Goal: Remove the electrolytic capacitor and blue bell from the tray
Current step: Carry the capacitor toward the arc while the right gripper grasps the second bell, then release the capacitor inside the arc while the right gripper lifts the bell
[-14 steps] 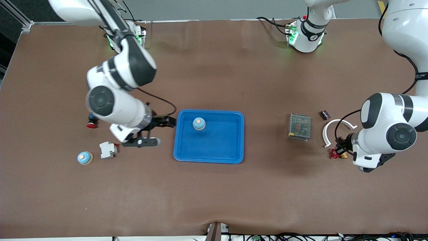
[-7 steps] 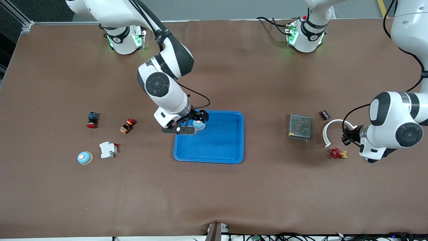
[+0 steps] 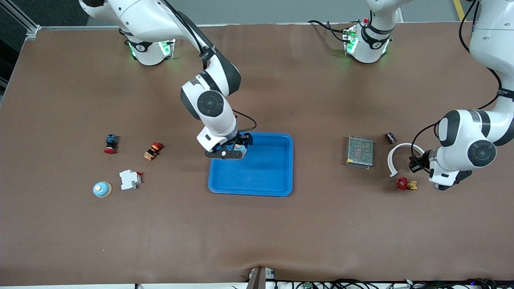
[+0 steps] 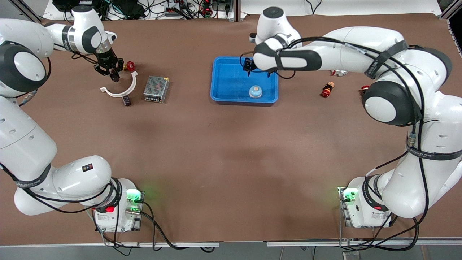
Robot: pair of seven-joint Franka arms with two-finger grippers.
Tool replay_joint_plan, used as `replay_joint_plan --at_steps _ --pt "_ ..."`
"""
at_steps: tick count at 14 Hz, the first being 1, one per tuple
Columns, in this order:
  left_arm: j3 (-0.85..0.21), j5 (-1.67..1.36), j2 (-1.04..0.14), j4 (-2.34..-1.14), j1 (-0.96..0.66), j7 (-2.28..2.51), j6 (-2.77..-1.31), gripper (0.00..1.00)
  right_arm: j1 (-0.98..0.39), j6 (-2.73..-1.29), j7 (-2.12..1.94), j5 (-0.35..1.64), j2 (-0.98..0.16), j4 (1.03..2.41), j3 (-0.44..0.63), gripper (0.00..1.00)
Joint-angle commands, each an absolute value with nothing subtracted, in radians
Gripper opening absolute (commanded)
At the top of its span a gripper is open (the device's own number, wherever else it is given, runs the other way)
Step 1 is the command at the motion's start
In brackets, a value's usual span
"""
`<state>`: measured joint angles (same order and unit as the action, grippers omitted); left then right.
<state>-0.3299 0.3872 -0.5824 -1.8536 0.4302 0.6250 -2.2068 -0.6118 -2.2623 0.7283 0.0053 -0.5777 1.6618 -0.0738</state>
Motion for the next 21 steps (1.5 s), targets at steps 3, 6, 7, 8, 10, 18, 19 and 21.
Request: replay_joint_plan --at_steps 3,6,7,8,10,18,19,21 --pt "-0.334 0.433 -0.612 -1.853 0.459 0.635 -2.261 0.17 -0.652 -2.318 0.782 -0.044 -0.646 1.654 -0.061 1.0" --pt "-0.337 0.428 -0.627 -1.841 0.453 0.637 -2.261 1.0 -0.653 -2.341 0.782 -0.064 -0.676 1.657 -0.061 1.0" --pt "-0.341 0.426 -0.627 -1.835 0.451 0.637 -2.261 1.0 -0.653 -2.342 0.782 -0.075 -0.683 1.657 -0.061 1.0" --pt "-0.345 0.426 -0.621 -1.832 0.448 0.638 -2.258 1.0 -0.652 -2.344 0.782 -0.083 -0.692 1.657 -0.061 1.0" --pt "-0.351 0.423 -0.606 -1.792 0.427 0.641 -2.244 1.0 -0.652 -2.365 0.782 -0.083 -0.706 1.658 -0.061 1.0" --pt "-0.468 0.431 -0.551 -1.551 0.382 0.609 -2.028 1.0 -0.652 -2.387 0.782 -0.083 -0.732 1.657 -0.061 1.0" --pt "-0.486 0.43 -0.531 -1.53 0.385 0.566 -2.001 1.0 -0.652 -2.387 0.782 -0.083 -0.732 1.657 -0.061 1.0" --pt "-0.506 0.417 -0.477 -1.503 0.388 0.464 -1.932 1.0 -0.649 -2.396 0.782 -0.083 -0.733 1.66 -0.061 1.0"
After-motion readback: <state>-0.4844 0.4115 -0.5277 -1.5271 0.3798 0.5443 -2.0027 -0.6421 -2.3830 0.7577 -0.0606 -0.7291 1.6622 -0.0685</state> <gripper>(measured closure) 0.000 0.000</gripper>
